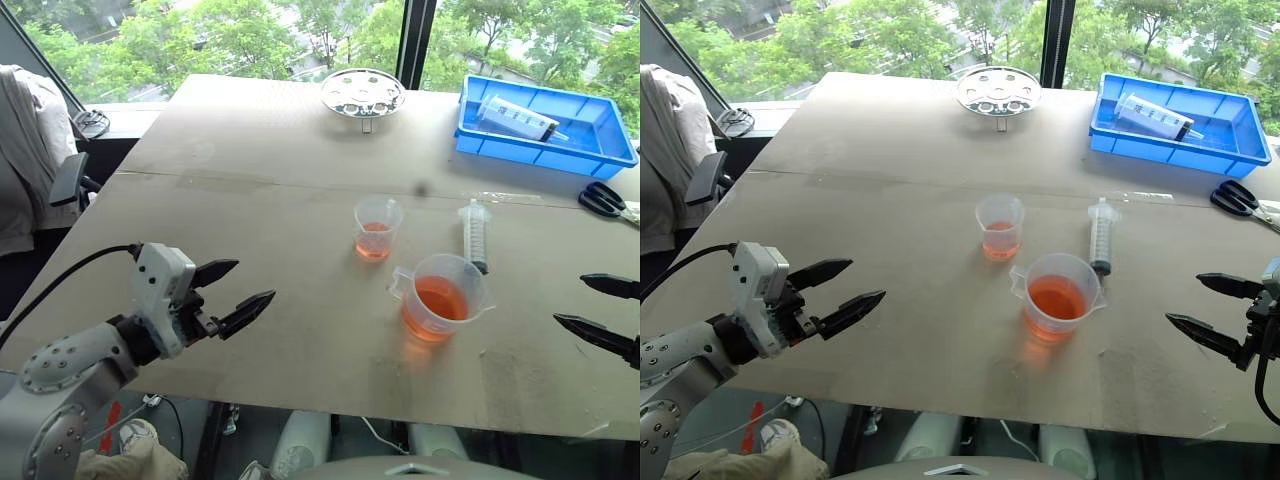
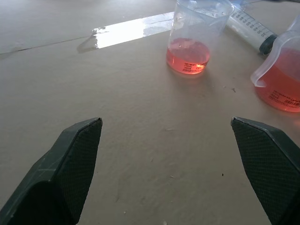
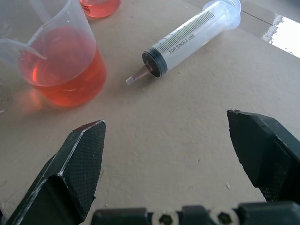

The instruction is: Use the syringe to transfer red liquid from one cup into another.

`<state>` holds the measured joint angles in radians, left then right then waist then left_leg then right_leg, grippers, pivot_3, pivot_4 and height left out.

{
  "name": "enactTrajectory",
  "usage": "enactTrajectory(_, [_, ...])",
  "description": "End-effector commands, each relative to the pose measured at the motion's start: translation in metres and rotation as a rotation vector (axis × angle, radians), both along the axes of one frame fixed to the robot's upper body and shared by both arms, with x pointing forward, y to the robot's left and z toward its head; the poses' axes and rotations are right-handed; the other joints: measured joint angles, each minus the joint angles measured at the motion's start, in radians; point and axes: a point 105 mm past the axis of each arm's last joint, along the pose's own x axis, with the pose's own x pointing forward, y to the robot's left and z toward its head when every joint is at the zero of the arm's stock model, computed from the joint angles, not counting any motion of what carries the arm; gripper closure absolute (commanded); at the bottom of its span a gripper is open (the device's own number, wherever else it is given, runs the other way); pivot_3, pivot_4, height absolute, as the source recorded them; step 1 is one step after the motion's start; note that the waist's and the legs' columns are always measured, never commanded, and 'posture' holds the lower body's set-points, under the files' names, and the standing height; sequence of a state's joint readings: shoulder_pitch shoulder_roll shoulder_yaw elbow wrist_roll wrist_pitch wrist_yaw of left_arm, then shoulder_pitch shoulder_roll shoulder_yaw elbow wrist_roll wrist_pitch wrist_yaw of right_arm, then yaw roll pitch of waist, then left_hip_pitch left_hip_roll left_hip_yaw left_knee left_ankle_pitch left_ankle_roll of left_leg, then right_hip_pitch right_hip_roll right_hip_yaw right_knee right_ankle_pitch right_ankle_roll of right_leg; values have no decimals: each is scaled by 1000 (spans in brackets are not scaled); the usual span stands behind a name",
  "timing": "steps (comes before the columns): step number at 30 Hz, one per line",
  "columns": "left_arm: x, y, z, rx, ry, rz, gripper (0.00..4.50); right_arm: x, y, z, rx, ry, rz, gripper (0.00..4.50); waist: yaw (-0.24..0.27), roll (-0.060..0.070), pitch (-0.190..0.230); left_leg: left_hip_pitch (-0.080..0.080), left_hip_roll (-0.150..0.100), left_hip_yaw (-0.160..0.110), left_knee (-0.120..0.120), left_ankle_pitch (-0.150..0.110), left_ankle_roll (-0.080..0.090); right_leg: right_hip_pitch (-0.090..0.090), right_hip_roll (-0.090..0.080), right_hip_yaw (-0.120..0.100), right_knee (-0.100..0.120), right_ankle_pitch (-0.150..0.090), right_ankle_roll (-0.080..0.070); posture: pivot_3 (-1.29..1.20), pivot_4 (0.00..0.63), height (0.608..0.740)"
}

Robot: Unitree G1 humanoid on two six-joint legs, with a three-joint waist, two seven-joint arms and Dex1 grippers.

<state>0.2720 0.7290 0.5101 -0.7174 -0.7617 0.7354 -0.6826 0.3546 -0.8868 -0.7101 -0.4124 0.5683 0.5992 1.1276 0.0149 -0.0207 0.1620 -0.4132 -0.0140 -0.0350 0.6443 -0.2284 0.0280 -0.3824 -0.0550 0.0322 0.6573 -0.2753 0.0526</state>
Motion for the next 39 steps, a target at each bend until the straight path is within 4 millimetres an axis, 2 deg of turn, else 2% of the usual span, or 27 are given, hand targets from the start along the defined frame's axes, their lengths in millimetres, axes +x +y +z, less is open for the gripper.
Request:
enactTrajectory(1, [2, -7, 17, 9, -76, -35, 0, 21, 11, 16, 50, -31, -32, 33, -3, 0, 0, 0, 0, 0, 0, 0, 0, 0, 0, 0, 0, 0, 0, 0, 150, 740])
enactTrajectory(4, [5, -29, 37, -22, -128, -125, 0, 63, 32, 37, 86, -31, -131, 33, -21, 4, 3, 2, 1, 1, 3, 0, 0, 1, 1, 1, 1, 3, -4, 0, 150, 740])
enactTrajectory(7, [4, -44, 46, -19, -141, -193, 0, 90, 43, 46, 100, -10, -227, 33, -20, 3, 2, 1, 1, 0, 4, 0, 0, 2, 1, -2, 1, 4, -5, 0, 150, 740])
enactTrajectory(10, [3, -55, 52, 0, -159, -255, 0, 111, 55, 46, 68, 93, -320, 33, -16, 3, 3, -2, 1, -1, 3, 0, 0, -1, 1, -4, 0, 5, -2, 0, 150, 740])
enactTrajectory(13, [5, -62, 56, -5, -170, -280, 0, 131, 72, 47, 137, 239, -353, 33, -17, 3, 3, -6, 0, 0, 1, 0, -1, -6, 1, -3, 0, 6, -1, 0, 150, 740])
enactTrajectory(16, [7, -65, 57, -6, -168, -290, 0, 153, 74, 38, 126, 313, -449, 33, -19, 3, 3, -6, 0, 1, -1, 0, -1, -7, 1, -3, -1, 6, -1, 0, 150, 740])
enactTrajectory(23, [3, -67, 56, -15, -161, -284, 0, 176, 92, 22, 80, 468, -517, 33, -31, 4, 4, -6, -1, 4, -2, 0, 0, -9, 1, -4, 2, 6, -1, 0, 150, 740])
enactTrajectory(30, [-1, -67, 53, -31, -149, -271, 0, 183, 101, -3, -40, 578, -595, 33, -32, 4, 4, -4, 0, 4, -2, 0, 0, -10, 7, -3, 5, 6, -1, 0, 150, 740])
enactTrajectory(31, [-1, -67, 53, -33, -149, -267, 0, 183, 102, -6, -46, 591, -601, 568, -31, 4, 4, -5, 0, 4, -2, 0, 0, -10, 7, -3, 5, 6, -1, 0, 150, 740])
enactTrajectory(32, [-1, -66, 53, -35, -150, -262, 0, 183, 101, -10, -56, 604, -610, 798, -30, 5, 4, -5, 0, 4, -2, 0, 0, -10, 7, -3, 5, 6, -1, 0, 150, 740])
enactTrajectory(36, [-1, -66, 53, -39, -153, -253, 0, 179, 98, -17, -62, 627, -597, 2717, -31, 4, 4, -5, 0, 4, -2, 0, 0, -10, 7, -3, 4, 6, -1, 0, 150, 740])
enactTrajectory(37, [-1, -66, 53, -39, -153, -251, 0, 179, 96, -16, -69, 622, -597, 3013, -31, 4, 4, -5, 0, 4, -2, 0, 0, -10, 7, -3, 5, 6, -1, 0, 150, 740])
enactTrajectory(39, [-1, -66, 53, -47, -153, -245, 0, 177, 91, -11, -72, 588, -588, 3044, -30, 4, 4, -5, 0, 4, -2, 0, 0, -10, 7, -4, 5, 6, -1, 0, 150, 740])
